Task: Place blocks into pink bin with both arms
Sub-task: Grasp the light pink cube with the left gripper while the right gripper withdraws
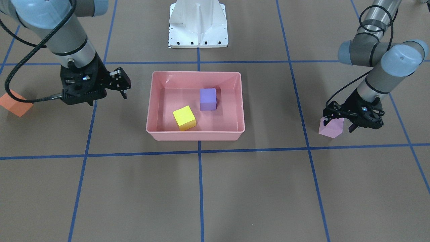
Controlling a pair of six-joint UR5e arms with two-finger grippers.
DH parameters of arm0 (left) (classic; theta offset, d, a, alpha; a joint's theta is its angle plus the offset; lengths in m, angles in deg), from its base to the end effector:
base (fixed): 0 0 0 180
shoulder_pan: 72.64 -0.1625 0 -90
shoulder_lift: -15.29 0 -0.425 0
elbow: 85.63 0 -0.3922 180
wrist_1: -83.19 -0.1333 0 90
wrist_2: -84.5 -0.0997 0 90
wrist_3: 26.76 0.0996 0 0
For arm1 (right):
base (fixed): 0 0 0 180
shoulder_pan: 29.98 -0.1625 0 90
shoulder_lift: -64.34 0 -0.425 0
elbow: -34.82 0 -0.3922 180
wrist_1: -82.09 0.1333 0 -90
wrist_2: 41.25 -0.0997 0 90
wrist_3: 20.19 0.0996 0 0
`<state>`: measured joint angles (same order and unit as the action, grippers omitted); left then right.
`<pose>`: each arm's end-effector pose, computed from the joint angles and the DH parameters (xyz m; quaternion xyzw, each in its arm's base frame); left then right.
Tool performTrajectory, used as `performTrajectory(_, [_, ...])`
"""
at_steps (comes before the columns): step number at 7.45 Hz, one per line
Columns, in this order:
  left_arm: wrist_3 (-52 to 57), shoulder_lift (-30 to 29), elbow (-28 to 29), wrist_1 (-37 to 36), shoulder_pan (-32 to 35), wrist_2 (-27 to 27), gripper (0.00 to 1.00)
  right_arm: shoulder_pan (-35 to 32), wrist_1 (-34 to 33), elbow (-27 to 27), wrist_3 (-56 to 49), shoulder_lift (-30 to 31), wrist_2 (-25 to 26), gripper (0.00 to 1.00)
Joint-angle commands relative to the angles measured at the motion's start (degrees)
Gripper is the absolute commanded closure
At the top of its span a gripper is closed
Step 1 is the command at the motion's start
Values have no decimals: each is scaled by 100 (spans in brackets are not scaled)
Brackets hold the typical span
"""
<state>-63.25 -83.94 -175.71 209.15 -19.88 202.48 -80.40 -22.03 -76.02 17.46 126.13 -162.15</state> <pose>0.2868 -0.5204 0.5096 0.1649 0.4026 0.0989 0.8950 -0.3117 -0.5060 0.2538 0.0674 -0.3791 -0.0954 0.9180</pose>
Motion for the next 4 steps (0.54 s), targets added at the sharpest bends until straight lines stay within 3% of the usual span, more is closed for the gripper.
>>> performTrajectory(1, [-51, 71, 16, 16, -300, -239, 0, -213, 23, -26, -712, 359, -39, 0])
performTrajectory(3, [-16, 62, -19, 7, -345, -310, 77, -494, 50, -52, -1230, 640, -336, 0])
performTrajectory(4, [-7, 80, -210, -28, -328, -215, 100, -730, 50, -61, -1729, 885, -477, 0])
